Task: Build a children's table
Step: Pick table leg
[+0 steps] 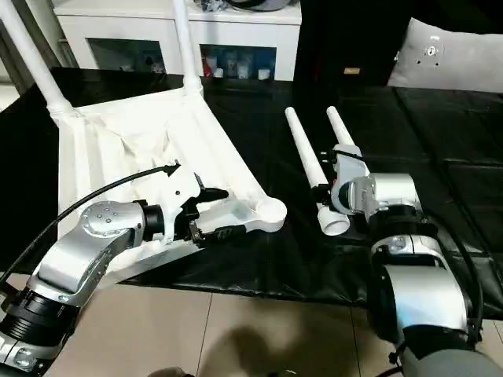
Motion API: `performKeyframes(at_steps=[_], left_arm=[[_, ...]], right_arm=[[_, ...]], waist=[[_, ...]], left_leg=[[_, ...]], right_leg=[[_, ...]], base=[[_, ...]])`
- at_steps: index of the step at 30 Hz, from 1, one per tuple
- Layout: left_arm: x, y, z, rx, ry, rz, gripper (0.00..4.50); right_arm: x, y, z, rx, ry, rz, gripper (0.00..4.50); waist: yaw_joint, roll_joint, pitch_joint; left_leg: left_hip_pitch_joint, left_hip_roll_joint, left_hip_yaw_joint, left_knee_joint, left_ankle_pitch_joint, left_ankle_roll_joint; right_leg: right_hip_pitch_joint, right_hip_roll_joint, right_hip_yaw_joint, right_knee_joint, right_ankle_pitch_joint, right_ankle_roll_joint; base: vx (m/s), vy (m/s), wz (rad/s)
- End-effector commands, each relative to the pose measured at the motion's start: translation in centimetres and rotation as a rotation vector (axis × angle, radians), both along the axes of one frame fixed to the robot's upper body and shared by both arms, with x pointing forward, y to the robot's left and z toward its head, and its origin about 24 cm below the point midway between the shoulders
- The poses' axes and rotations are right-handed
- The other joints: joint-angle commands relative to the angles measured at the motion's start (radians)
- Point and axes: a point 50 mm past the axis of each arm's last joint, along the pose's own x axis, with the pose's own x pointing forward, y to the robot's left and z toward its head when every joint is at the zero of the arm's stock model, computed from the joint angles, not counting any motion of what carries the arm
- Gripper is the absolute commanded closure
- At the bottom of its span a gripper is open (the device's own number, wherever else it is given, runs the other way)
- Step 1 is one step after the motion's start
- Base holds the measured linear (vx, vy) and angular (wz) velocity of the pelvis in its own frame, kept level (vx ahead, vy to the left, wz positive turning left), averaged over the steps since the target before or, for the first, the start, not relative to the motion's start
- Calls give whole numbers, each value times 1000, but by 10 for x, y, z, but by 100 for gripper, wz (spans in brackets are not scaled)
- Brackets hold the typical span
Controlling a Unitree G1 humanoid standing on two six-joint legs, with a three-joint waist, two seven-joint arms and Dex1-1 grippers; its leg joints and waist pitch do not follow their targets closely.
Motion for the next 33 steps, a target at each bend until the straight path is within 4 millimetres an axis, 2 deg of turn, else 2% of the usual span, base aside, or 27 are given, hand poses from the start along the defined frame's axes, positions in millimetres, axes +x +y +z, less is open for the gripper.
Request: performKeyframes(at_steps=[1,4,5,6,7,8,9,10,11,13,14,17,19,21,24,30,33], left_arm=[[6,1,9,-14,-50,33,0],[16,2,17,-63,-92,111,0],[24,1,25,-128,-105,187,0],[28,-1,28,-162,-104,215,0],[29,-2,30,-182,-104,226,0],[32,-6,34,-241,-95,242,0],[33,-7,36,-267,-90,246,0],[36,-9,40,-323,-68,265,0],[39,-10,43,-373,-41,286,0],[46,-13,50,-497,19,339,0],[49,-14,54,-558,48,363,0],[56,-20,67,-768,180,358,0],[57,-23,68,-803,231,345,0],[56,-30,71,-852,293,309,0],[52,-42,78,-929,369,236,0],[49,-51,75,-897,403,229,0],[49,-52,75,-890,400,232,0]], right_arm=[[-1,1,-4,0,-21,-9,264],[4,4,7,49,-182,-12,264],[6,8,20,138,-340,-5,264],[6,11,24,203,-383,1,264],[6,13,27,255,-403,11,264],[4,19,33,380,-449,37,264],[3,21,36,427,-468,49,264],[0,26,40,509,-509,98,265],[-5,32,43,577,-542,149,265],[-15,41,49,703,-605,238,265],[-18,44,51,750,-624,255,265],[-29,52,56,907,-666,314,265],[-33,56,57,940,-675,344,265],[-38,61,58,965,-680,396,265],[-44,69,58,975,-673,453,265],[-48,73,57,963,-661,480,265],[-49,75,57,915,-668,497,265]], waist=[[2,-16,-73],[3,-17,-72],[6,-10,-72],[7,-8,-77],[3,-11,-77],[6,-6,-79],[4,-10,-80],[6,-5,-79],[11,-5,-80],[12,-12,-80],[20,-13,-82],[28,-16,-82],[34,-19,-80],[38,-17,-79],[48,-17,-80],[55,-17,-77],[55,-16,-79]], left_leg=[[2,73,-28,-62,-28,60],[1,71,-26,-62,-34,60],[2,70,-26,-61,-44,58],[4,73,-30,-61,-37,60],[2,72,-28,-61,-31,69],[-1,71,-30,-58,-24,91],[-4,73,-31,-59,-18,97],[-5,71,-30,-58,-16,103],[-2,72,-30,-56,-13,113],[-6,71,-30,-55,1,132],[-6,73,-30,-54,12,144],[-3,73,-30,-53,15,142],[-2,74,-32,-57,15,138],[0,76,-32,-58,18,129],[-2,74,-31,-58,21,124],[0,75,-33,-62,20,108],[0,78,-36,-61,31,107]], right_leg=[[72,-100,80,-73,-249,-113],[72,-99,80,-79,-262,-95],[72,-101,81,-82,-268,-82],[74,-102,80,-77,-244,-81],[74,-98,80,-76,-225,-86],[78,-101,79,-74,-195,-99],[79,-100,78,-71,-186,-107],[79,-99,77,-72,-183,-112],[77,-99,77,-72,-177,-115],[78,-97,75,-75,-174,-108],[78,-100,73,-76,-174,-111],[76,-102,72,-78,-205,-112],[74,-101,72,-82,-237,-101],[71,-101,73,-83,-244,-89],[74,-104,74,-85,-248,-79],[72,-103,75,-92,-278,-38],[72,-103,75,-88,-246,-40]], base=[[0,0,0],[0,0,0],[0,0,0],[0,0,0],[0,0,0],[0,0,0],[0,0,0],[0,0,0],[0,0,0],[0,0,0],[0,0,0],[0,0,0],[0,0,0],[0,0,0],[0,0,0],[0,0,0],[0,0,0]])
